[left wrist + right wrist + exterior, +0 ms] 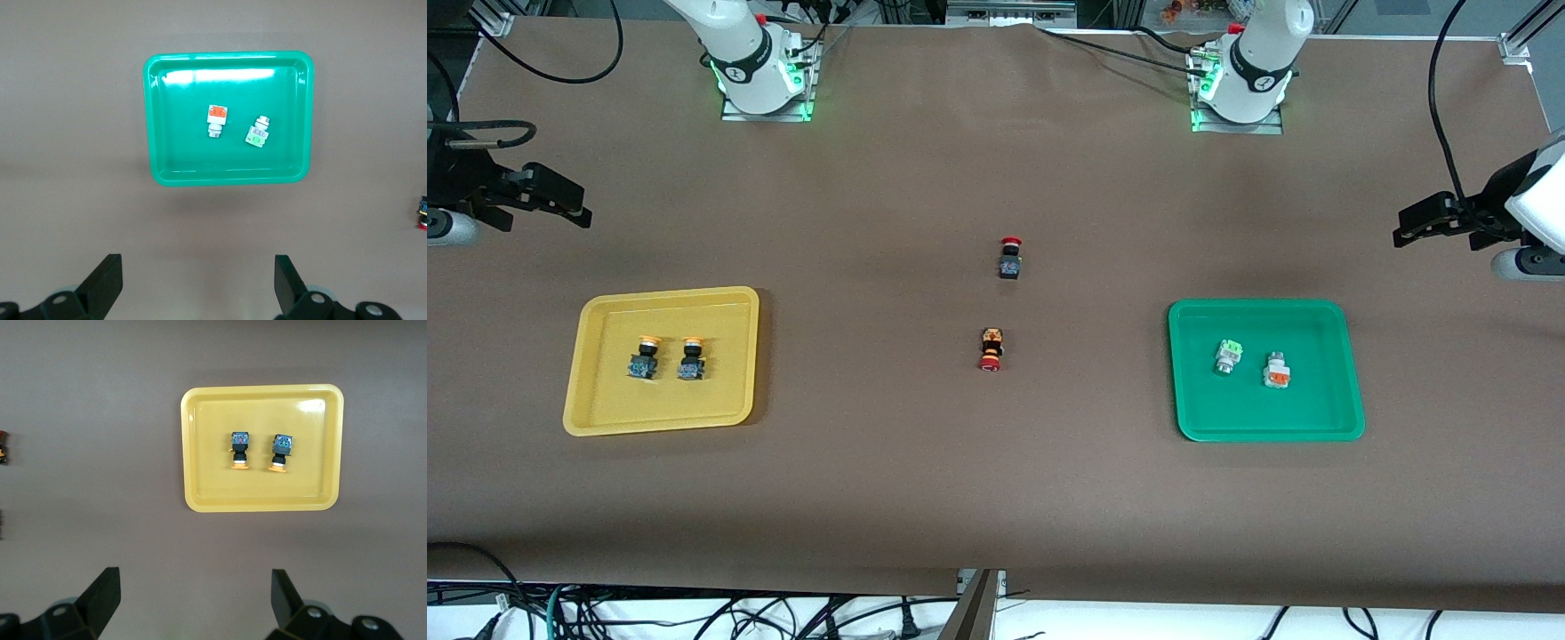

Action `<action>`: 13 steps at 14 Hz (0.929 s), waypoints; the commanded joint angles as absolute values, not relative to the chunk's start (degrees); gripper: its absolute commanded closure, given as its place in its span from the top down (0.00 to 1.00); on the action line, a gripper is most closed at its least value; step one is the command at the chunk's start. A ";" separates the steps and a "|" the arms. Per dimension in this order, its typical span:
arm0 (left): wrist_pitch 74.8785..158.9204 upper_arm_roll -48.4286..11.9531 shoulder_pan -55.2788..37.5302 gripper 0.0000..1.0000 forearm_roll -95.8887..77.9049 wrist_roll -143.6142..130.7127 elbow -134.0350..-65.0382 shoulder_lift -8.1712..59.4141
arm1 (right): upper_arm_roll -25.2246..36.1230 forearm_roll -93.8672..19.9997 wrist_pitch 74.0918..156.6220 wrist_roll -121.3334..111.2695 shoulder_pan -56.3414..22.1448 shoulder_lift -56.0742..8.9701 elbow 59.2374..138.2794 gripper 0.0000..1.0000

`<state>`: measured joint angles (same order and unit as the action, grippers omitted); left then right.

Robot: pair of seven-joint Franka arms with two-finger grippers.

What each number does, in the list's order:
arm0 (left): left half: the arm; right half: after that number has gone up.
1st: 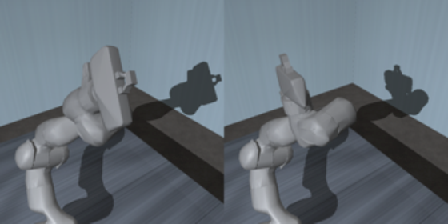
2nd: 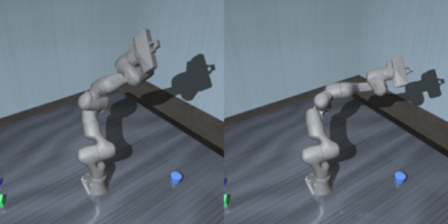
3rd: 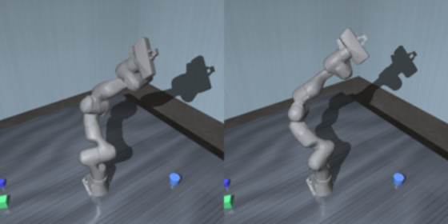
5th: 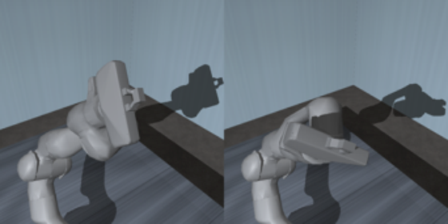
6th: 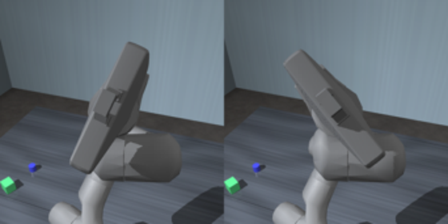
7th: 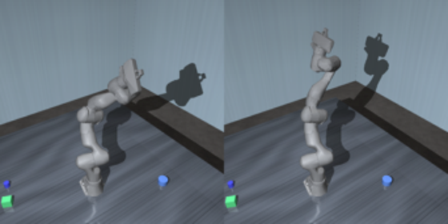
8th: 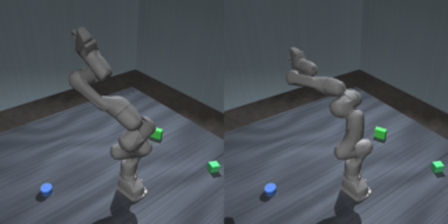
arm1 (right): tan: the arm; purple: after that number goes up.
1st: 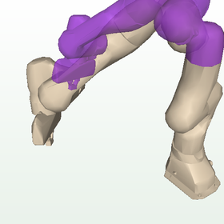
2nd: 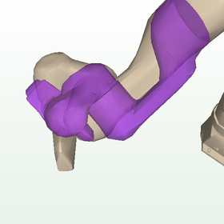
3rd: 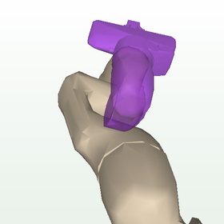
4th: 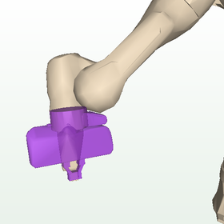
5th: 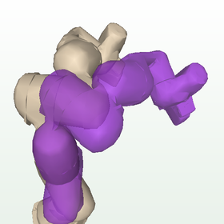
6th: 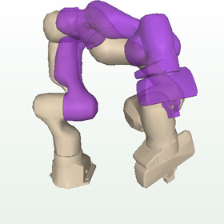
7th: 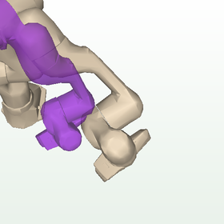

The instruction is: Place green and yellow buttons in trays

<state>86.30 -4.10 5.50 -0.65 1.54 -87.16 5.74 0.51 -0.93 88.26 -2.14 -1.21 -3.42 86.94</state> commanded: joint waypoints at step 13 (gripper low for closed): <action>85.96 -4.48 5.89 1.00 -0.79 0.79 -88.59 3.69 | -0.26 0.18 87.45 -1.76 -0.62 -3.69 85.87 1.00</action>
<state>86.21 -4.09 5.65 -0.65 1.32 -87.15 5.37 0.51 -0.91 88.26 -2.14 -1.21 -3.42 86.94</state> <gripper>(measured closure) 0.000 0.000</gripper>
